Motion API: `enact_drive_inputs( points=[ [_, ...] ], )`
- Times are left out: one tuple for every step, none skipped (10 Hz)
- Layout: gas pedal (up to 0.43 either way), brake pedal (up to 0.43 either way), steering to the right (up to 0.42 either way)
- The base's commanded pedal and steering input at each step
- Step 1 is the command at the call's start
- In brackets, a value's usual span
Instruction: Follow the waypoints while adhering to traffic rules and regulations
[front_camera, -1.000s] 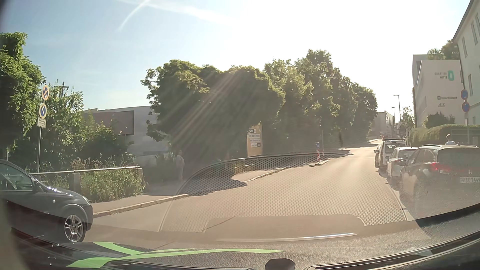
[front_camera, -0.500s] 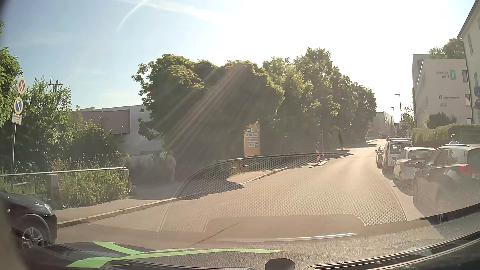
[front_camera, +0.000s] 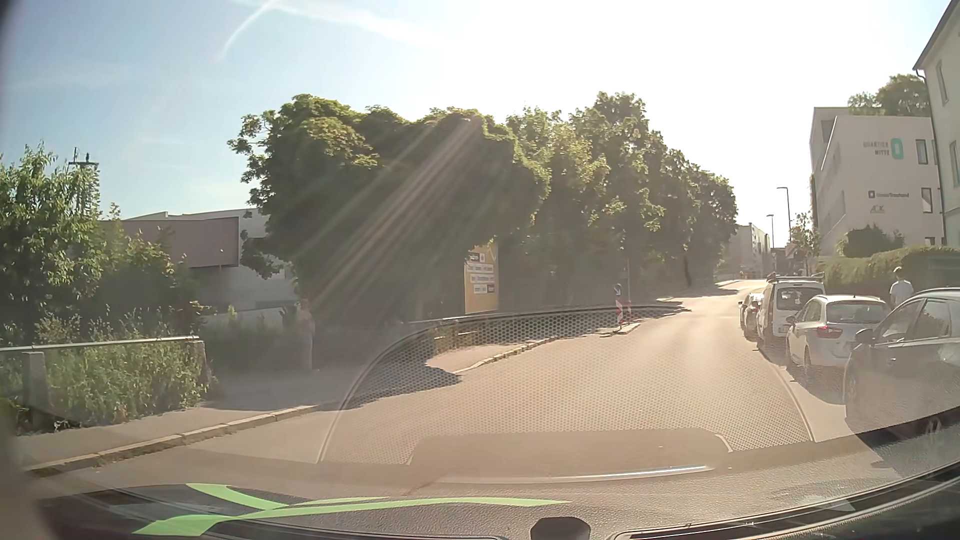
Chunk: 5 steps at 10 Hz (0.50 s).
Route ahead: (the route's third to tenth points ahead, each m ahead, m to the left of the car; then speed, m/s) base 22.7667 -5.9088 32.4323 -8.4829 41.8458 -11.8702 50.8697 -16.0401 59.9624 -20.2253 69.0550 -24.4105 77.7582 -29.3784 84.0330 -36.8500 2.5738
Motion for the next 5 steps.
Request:
enact_drive_inputs(
  points=[
    [0.059,0.0,0.171],
    [0.047,0.0,0.172],
    [0.047,0.0,0.174],
    [0.047,0.0,0.174],
    [0.047,0.0,0.174]
  ],
)
